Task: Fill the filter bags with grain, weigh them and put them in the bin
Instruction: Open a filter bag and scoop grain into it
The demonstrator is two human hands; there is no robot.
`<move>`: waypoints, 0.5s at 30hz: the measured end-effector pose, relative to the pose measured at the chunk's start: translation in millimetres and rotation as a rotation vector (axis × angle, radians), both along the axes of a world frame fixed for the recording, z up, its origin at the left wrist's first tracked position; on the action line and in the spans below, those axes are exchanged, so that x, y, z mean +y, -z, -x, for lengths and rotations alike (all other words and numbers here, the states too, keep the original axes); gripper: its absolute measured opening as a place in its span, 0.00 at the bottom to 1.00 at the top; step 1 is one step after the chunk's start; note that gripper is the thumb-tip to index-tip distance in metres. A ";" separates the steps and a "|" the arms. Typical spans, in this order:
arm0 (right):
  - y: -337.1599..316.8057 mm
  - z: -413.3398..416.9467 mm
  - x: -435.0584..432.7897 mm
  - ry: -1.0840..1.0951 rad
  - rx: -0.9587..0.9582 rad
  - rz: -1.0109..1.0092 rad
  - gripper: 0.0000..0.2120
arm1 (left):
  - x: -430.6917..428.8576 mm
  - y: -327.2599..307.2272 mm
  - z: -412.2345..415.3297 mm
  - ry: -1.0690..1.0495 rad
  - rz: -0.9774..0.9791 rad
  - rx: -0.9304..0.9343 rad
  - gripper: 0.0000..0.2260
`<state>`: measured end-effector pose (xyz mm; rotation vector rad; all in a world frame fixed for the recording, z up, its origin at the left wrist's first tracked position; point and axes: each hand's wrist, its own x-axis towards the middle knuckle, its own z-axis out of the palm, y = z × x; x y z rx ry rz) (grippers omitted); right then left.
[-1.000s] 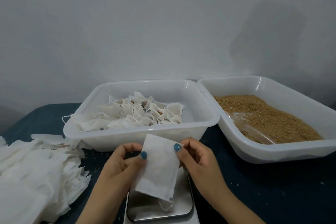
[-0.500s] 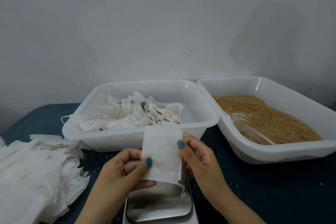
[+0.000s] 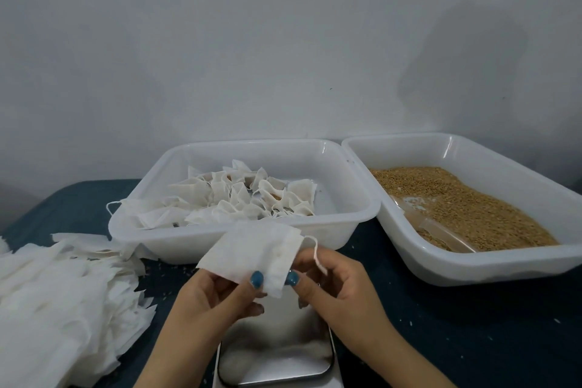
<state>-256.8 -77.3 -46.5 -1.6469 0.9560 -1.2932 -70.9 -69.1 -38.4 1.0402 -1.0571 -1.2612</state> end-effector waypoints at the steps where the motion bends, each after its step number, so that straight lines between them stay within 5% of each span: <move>1: -0.1 0.3 -0.8 0.001 -0.002 -0.001 0.12 | 0.1 -0.2 0.2 0.010 -0.002 -0.015 0.21; 15: 0.7 -3.3 2.7 -0.046 -0.029 -0.112 0.12 | 8.8 -6.0 5.8 0.104 0.046 -0.194 0.21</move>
